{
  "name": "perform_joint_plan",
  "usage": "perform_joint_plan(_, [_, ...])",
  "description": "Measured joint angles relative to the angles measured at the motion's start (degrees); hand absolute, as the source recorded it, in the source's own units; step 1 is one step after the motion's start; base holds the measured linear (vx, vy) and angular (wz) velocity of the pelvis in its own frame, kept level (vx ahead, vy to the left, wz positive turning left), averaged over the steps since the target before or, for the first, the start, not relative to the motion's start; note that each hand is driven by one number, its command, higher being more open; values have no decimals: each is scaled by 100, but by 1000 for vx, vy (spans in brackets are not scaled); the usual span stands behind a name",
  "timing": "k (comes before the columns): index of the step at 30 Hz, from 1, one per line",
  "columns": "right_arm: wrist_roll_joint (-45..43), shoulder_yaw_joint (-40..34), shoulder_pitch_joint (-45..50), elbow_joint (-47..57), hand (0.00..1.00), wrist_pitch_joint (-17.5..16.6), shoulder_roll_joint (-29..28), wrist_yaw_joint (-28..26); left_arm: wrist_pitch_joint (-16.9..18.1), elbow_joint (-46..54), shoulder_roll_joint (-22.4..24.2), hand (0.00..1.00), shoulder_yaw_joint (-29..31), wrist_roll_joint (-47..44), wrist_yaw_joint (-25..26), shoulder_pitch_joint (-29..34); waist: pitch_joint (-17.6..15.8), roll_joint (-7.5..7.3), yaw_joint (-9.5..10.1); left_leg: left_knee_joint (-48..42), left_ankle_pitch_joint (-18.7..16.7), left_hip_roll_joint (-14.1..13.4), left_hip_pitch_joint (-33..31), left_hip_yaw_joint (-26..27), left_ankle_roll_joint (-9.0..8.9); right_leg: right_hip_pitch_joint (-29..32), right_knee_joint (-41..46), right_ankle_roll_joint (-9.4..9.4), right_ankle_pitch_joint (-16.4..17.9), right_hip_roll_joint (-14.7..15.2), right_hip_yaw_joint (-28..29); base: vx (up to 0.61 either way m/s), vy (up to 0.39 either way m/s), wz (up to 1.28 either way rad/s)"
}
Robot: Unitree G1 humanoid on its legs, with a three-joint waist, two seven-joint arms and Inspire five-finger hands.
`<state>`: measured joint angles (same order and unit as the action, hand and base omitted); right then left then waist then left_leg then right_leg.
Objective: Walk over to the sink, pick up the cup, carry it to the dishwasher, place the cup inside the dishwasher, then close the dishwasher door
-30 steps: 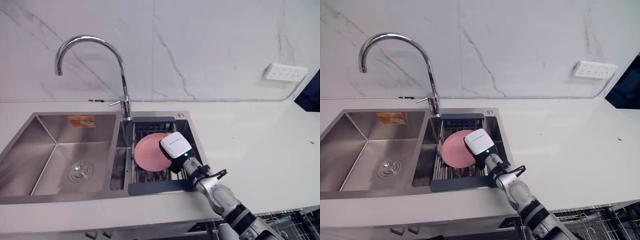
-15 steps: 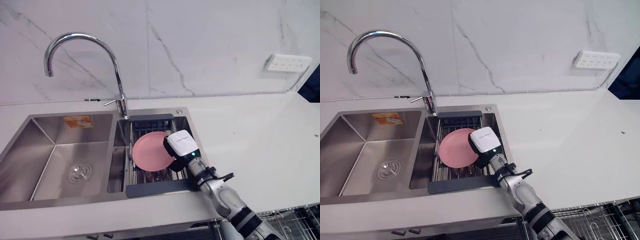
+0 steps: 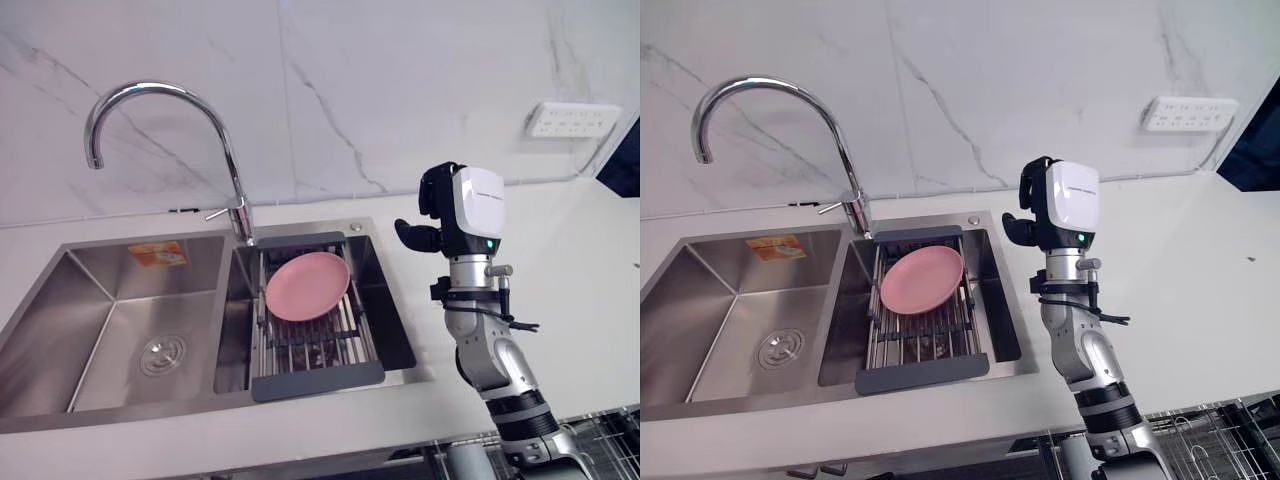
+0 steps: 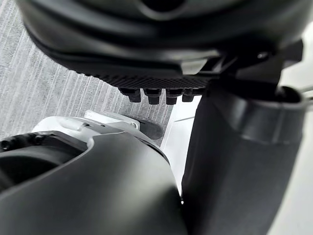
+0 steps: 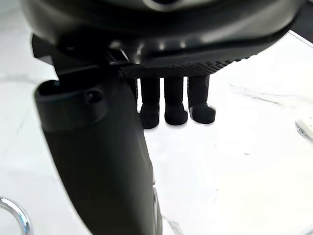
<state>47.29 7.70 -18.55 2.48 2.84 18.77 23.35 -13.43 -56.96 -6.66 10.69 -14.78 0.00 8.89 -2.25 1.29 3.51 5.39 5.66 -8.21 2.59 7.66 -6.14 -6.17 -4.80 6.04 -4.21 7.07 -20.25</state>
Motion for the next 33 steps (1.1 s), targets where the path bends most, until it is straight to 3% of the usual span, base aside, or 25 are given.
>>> perform_joint_plan(2, [-113, 1, 0, 3, 100, -137, 0, -265, -6, 1, -3, 100, 0, -31, 3, 12, 13, -8, 1, 0, 7, -12, 7, 10, -6, 2, 0, -5, -3, -5, 5, -40, 3, -4])
perform_joint_plan(9, [-505, 145, 11, 69, 100, -638, 96, -1932, -137, 19, -77, 100, 0, -109, 5, 45, 87, -119, -2, 0, 18, -32, -5, 16, -16, 21, -1, -14, -9, -8, 6, -5, 1, 0])
perform_joint_plan(11, [-512, 376, 41, 210, 100, -782, 198, -2662, -205, 32, -115, 100, -2, -116, 15, 42, 126, -181, -1, 0, 20, -29, -5, 16, -18, 21, -1, -14, -9, -7, 7, 0, 0, 0])
perform_joint_plan(17, [-425, 1197, 113, 365, 100, -1007, 231, -3770, -352, 38, -140, 100, -6, -114, 60, -1, 185, -274, 18, -1, 22, -23, -8, -2, -18, 14, -1, -14, -9, -6, 5, 0, 0, 0])
perform_joint_plan(23, [591, 1585, 113, 364, 100, -1057, 221, -4058, -372, 39, -138, 100, -22, -159, 145, -28, 194, -288, 43, -1, 35, -26, -16, -49, -20, 0, -2, -15, -9, -7, -25, 0, 0, 3])
perform_joint_plan(33, [2060, 1877, 102, 161, 100, -845, 207, -4080, -372, 37, -172, 100, -106, -217, 238, -49, 218, -325, 63, -1, 46, -27, -44, -88, -19, 1, -2, -15, -9, -9, -65, 0, 0, 1])
